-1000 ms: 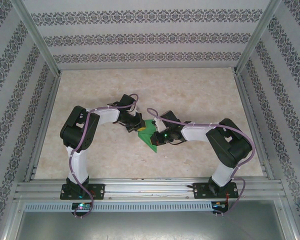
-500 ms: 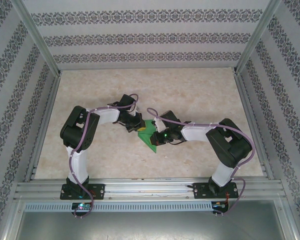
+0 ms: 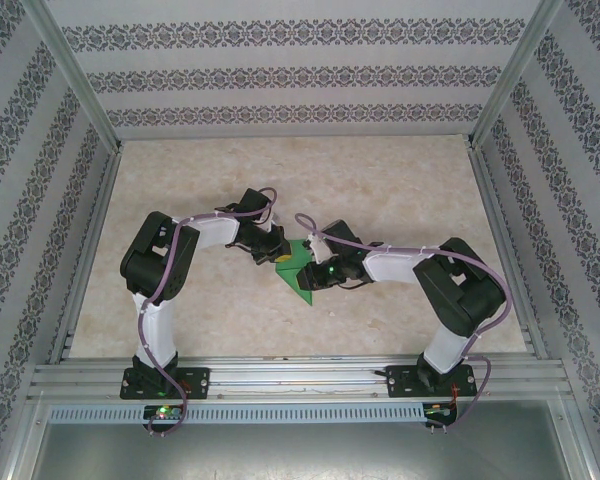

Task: Fold a paper plane with a square sheet of paper (fold left side to right side)
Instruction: Third fold the triangle at the center of the table.

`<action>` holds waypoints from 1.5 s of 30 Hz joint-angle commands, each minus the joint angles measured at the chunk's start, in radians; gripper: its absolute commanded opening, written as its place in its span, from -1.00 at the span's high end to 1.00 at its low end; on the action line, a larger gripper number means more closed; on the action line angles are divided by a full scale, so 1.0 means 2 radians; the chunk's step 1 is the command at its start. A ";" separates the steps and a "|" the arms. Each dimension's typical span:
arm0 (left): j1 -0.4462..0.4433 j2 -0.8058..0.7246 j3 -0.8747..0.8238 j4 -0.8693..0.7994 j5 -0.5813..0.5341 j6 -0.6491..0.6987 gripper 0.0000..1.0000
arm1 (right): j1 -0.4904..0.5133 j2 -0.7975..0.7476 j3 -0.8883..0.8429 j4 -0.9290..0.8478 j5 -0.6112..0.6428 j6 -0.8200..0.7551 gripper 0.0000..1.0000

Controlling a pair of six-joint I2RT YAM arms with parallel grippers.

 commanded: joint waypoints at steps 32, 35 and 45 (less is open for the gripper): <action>-0.008 0.021 -0.006 -0.031 -0.021 0.007 0.90 | -0.012 0.001 0.014 -0.023 0.014 -0.004 1.00; -0.008 0.021 -0.006 -0.030 -0.021 0.007 0.90 | -0.012 0.005 0.014 -0.027 0.023 -0.005 1.00; -0.008 0.022 -0.006 -0.029 -0.021 0.006 0.90 | -0.012 0.012 0.023 -0.027 0.032 -0.002 1.00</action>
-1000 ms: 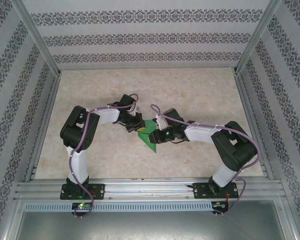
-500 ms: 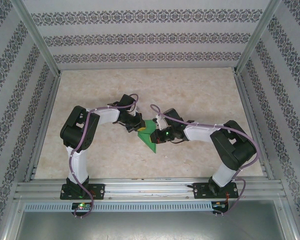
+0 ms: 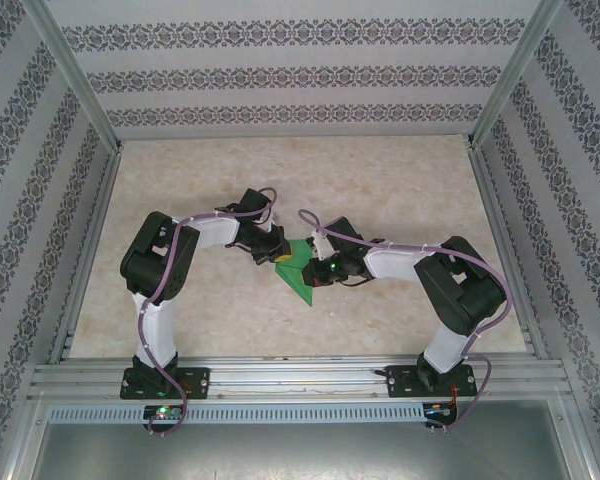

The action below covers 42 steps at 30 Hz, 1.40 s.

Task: Fold a paper plane with a square sheet of paper (fold left side to right side)
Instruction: Third fold the triangle at the center of the table.

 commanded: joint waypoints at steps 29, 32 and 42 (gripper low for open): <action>-0.007 0.021 -0.005 -0.030 -0.020 0.006 0.90 | 0.012 0.032 0.024 -0.016 0.007 -0.011 1.00; -0.008 0.018 -0.005 -0.028 -0.020 0.005 0.89 | 0.013 0.037 0.024 -0.022 0.011 -0.012 1.00; -0.007 -0.010 0.016 -0.036 -0.024 0.016 0.79 | 0.012 0.044 0.019 -0.040 0.024 -0.012 1.00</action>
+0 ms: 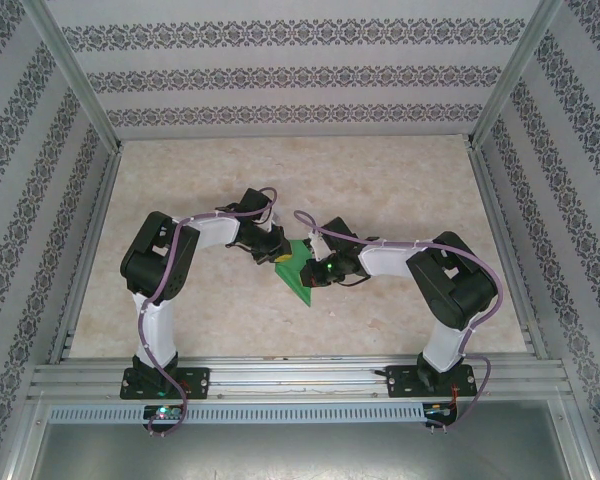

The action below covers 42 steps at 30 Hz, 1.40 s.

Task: Fold a paper plane with a square sheet of paper (fold left side to right side)
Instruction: Third fold the triangle at the center of the table.

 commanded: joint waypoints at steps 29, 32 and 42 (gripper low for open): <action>-0.040 -0.115 -0.136 0.120 0.025 -0.001 0.90 | 0.004 0.027 -0.002 -0.043 0.026 -0.013 1.00; -0.042 -0.102 -0.135 0.127 0.025 -0.005 0.91 | 0.004 0.027 -0.002 -0.045 0.027 -0.014 1.00; -0.042 -0.087 -0.148 0.117 0.008 -0.004 0.91 | 0.004 0.030 0.000 -0.052 0.029 -0.017 1.00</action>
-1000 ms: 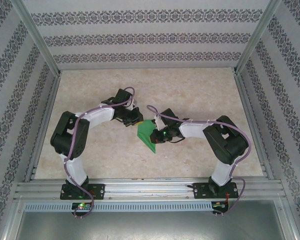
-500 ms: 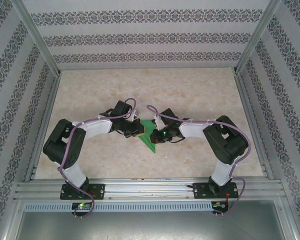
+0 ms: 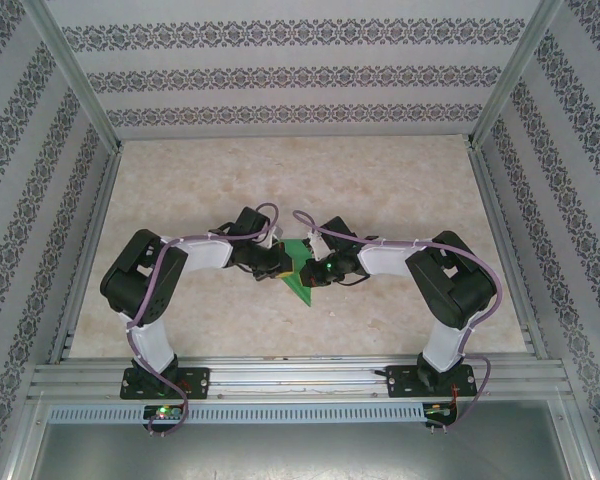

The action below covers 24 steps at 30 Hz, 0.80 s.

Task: Fold a paper plane with a square sheet of paper (fold left side to right side)
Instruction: Third fold the triangle at the center of the table.

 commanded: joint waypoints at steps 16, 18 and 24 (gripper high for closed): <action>-0.007 0.005 -0.033 0.003 -0.036 -0.008 0.92 | 0.003 0.030 0.002 -0.053 0.032 -0.011 1.00; -0.007 0.007 -0.035 0.004 -0.038 -0.010 0.92 | 0.002 0.027 0.004 -0.052 0.029 -0.008 0.94; -0.007 0.012 -0.038 0.004 -0.041 -0.012 0.93 | -0.008 0.006 0.016 -0.049 0.020 0.004 0.76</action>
